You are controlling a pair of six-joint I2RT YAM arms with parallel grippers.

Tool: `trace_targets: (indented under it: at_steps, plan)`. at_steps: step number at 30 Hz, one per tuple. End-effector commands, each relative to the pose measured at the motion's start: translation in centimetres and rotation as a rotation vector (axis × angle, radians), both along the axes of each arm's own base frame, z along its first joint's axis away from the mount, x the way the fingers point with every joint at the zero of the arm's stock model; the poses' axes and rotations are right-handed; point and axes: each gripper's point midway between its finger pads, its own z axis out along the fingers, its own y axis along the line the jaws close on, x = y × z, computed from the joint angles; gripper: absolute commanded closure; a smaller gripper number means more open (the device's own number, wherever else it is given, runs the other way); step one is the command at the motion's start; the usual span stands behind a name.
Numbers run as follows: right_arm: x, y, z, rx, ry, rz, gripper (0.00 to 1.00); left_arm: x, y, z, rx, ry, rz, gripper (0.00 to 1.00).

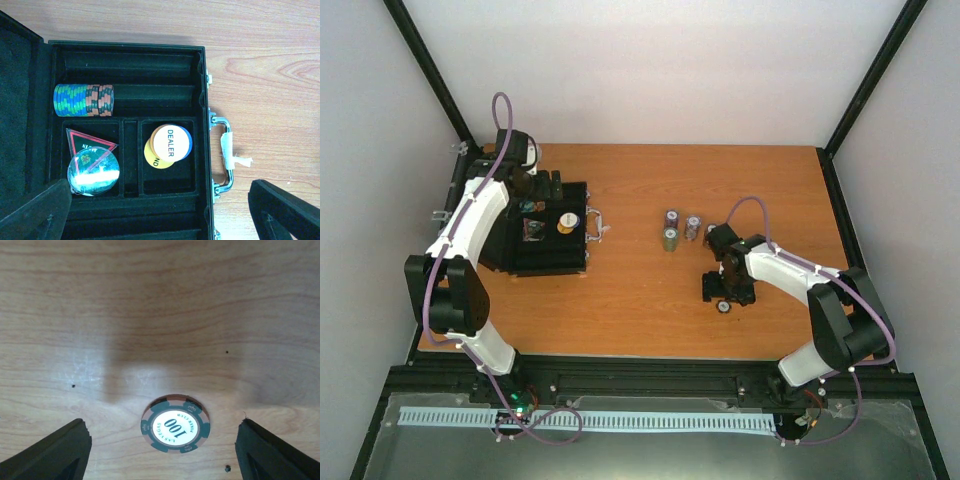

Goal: Pack up texas hold em set

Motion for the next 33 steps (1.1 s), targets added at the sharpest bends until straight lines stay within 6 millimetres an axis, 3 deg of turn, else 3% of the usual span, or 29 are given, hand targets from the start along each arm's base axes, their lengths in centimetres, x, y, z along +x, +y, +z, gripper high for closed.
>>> trace_targets:
  at_steps: [1, 11, 18, 28, 33]
  plan:
    - [-1.3, -0.2, -1.4, -0.007, 0.047, -0.007, 0.22, 0.1, 0.4, 0.9, -0.005, -0.015, 0.017, 0.0]
    - [-2.2, -0.7, -3.2, -0.03, 0.093, -0.012, 0.29, -0.1, 0.5, 0.8, 0.005, -0.013, 0.018, 0.0]
    - [-2.3, -0.6, -3.6, -0.024, 0.1, -0.01, 0.52, 0.1, 0.4, 0.8, 0.001, -0.013, 0.015, 0.0]
    - [-2.0, -0.2, -3.4, -0.008, 0.094, -0.008, 0.67, 0.0, 0.4, 0.7, 0.002, -0.013, 0.012, 0.0]
    - [-1.7, -0.1, -3.0, -0.005, 0.084, -0.006, 0.69, -0.1, 0.5, 0.7, 0.004, -0.013, 0.013, 0.0]
